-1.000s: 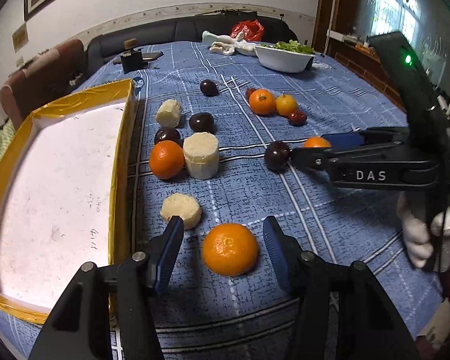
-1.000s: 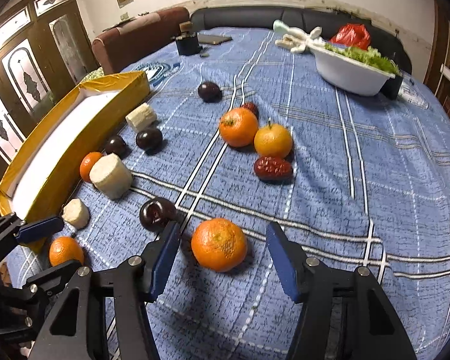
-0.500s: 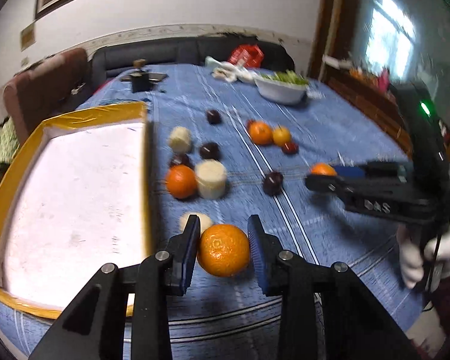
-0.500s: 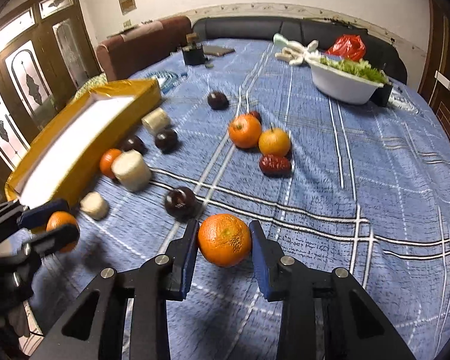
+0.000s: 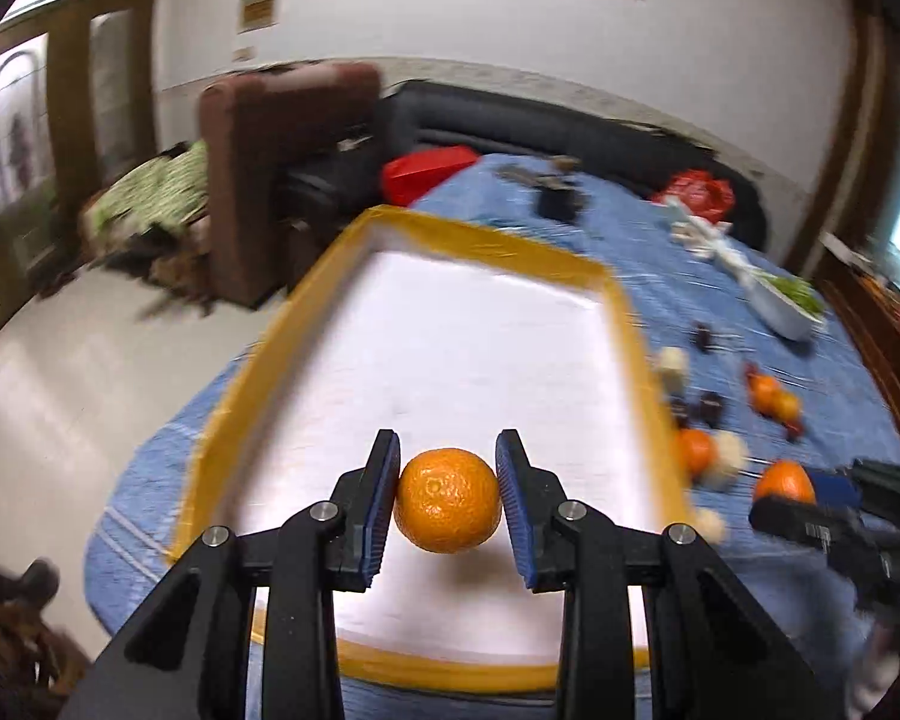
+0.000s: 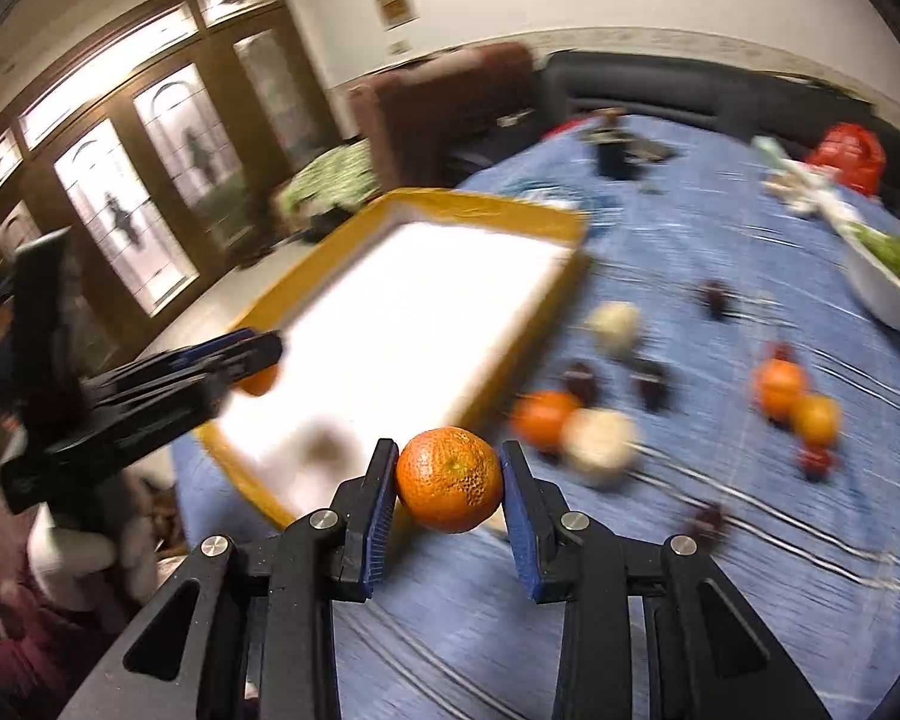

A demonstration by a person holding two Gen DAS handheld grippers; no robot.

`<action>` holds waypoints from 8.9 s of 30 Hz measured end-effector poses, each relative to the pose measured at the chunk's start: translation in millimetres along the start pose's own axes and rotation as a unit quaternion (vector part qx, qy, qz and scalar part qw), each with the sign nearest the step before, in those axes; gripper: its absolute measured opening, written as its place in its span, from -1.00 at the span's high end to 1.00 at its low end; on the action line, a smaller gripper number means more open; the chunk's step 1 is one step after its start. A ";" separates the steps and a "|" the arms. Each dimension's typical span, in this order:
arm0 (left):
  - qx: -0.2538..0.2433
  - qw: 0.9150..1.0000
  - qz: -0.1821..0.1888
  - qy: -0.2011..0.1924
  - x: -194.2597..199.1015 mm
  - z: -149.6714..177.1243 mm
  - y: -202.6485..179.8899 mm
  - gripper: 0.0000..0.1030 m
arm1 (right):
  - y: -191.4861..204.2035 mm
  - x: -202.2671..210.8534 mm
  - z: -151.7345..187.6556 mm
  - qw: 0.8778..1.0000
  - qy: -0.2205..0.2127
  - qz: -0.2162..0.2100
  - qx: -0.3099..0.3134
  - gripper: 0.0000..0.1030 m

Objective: Organize fruits

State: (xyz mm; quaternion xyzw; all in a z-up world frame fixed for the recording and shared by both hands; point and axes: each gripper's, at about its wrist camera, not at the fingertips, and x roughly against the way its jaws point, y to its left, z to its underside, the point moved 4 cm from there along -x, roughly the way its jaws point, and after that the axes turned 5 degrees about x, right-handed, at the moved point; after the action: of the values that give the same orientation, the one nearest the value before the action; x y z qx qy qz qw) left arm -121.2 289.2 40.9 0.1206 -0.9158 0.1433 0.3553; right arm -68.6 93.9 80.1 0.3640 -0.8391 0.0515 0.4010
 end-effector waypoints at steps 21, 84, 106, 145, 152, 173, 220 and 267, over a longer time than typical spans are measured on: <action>0.030 0.995 -0.085 -0.039 16.1 3.9 44.3 -0.37 | 86.6 -101.6 -1.1 0.996 0.053 0.002 0.078 -0.18; -0.164 0.985 0.054 0.025 -5.3 28.8 -153.4 -0.57 | -135.0 6.1 45.4 0.989 0.011 0.120 -0.081 -0.25; -0.301 0.942 0.100 0.106 -57.0 60.6 -232.6 -0.08 | -167.8 13.1 60.7 0.981 0.006 0.119 -0.150 0.43; -0.037 0.999 -0.015 0.010 -3.4 -5.2 -38.9 0.35 | -64.9 2.3 8.5 0.996 -0.028 0.024 -0.075 0.41; 0.011 1.000 -0.015 0.017 -10.0 -4.8 8.8 0.35 | 2.9 -49.7 -25.9 0.998 0.012 -0.053 -0.044 0.41; 0.027 0.999 -0.029 -0.014 18.0 -5.4 15.2 -0.58 | 10.8 -83.5 -32.9 0.998 0.022 -0.004 -0.052 0.06; -0.111 0.993 -0.031 -0.036 59.2 20.2 -107.4 -0.65 | -60.9 23.9 42.0 0.983 -0.065 0.073 -0.157 -0.19; -0.085 0.995 0.004 0.051 -1.1 21.8 -113.8 -0.65 | -213.3 68.8 48.5 0.957 -0.048 0.187 -0.214 -0.32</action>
State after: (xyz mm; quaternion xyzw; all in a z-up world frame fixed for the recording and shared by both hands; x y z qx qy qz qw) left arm -97.1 176.0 44.9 0.0789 -0.9058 0.0723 0.4100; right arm 11.2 -119.4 52.5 0.1079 -0.9020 -0.0728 0.4116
